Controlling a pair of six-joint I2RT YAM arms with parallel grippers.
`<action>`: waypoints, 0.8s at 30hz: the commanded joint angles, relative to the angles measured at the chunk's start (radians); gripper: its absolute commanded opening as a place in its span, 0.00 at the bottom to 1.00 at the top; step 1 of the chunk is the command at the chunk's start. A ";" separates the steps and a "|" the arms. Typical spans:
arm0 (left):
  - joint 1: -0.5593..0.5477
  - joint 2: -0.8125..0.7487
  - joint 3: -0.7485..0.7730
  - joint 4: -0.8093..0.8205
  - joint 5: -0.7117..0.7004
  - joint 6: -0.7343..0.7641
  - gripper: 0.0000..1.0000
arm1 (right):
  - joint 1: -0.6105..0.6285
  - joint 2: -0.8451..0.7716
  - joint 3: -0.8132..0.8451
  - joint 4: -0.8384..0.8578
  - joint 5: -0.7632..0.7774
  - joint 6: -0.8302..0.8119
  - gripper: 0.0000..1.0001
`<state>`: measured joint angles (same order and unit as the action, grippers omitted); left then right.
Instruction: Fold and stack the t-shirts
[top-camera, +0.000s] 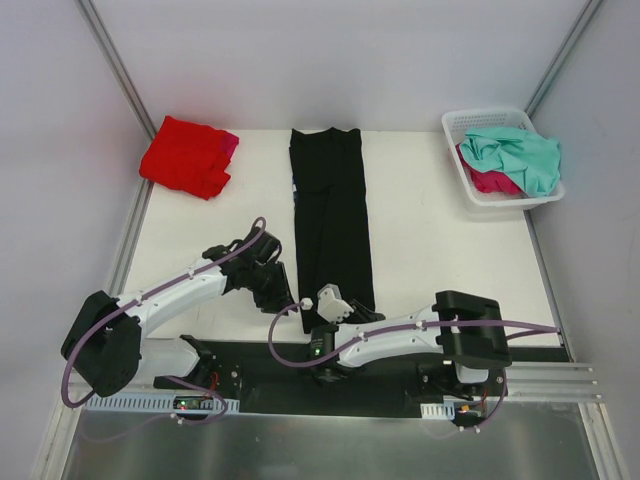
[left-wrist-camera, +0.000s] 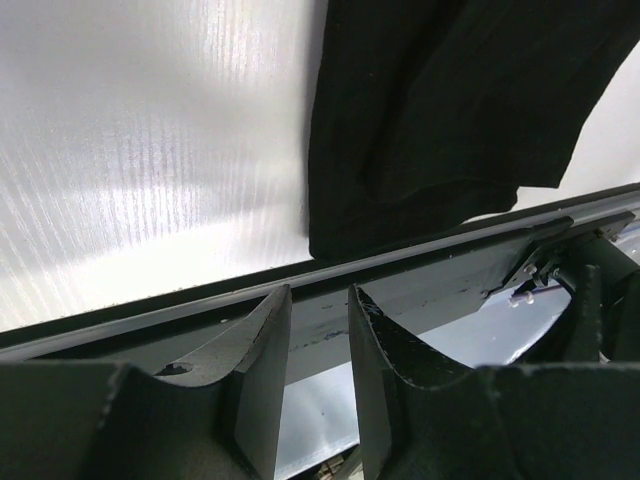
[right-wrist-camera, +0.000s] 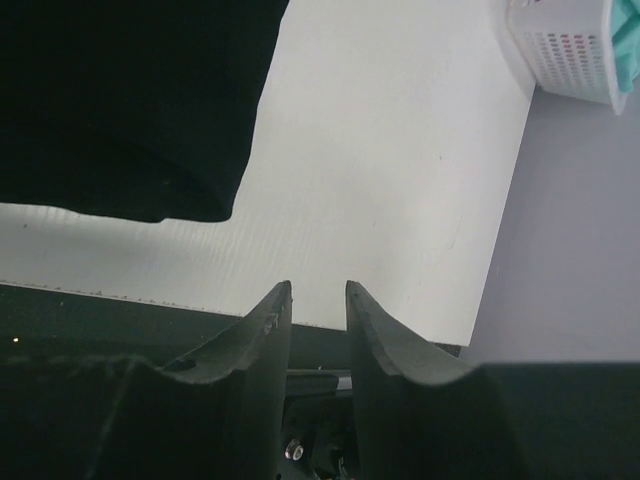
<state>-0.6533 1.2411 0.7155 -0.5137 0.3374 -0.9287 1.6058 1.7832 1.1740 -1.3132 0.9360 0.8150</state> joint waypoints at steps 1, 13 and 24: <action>-0.019 -0.026 -0.014 0.014 0.015 -0.019 0.29 | -0.004 0.013 0.042 -0.078 -0.095 0.052 0.31; -0.051 -0.135 -0.065 0.083 0.060 -0.079 0.28 | -0.194 -0.384 0.196 0.104 -0.262 -0.032 0.31; -0.049 -0.238 -0.240 0.239 0.130 -0.203 0.29 | -0.659 -0.975 -0.272 0.330 -0.630 -0.125 0.33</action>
<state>-0.7006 1.0157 0.5316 -0.3489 0.4149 -1.0584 1.0138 0.8661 1.0389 -1.0729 0.5095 0.7223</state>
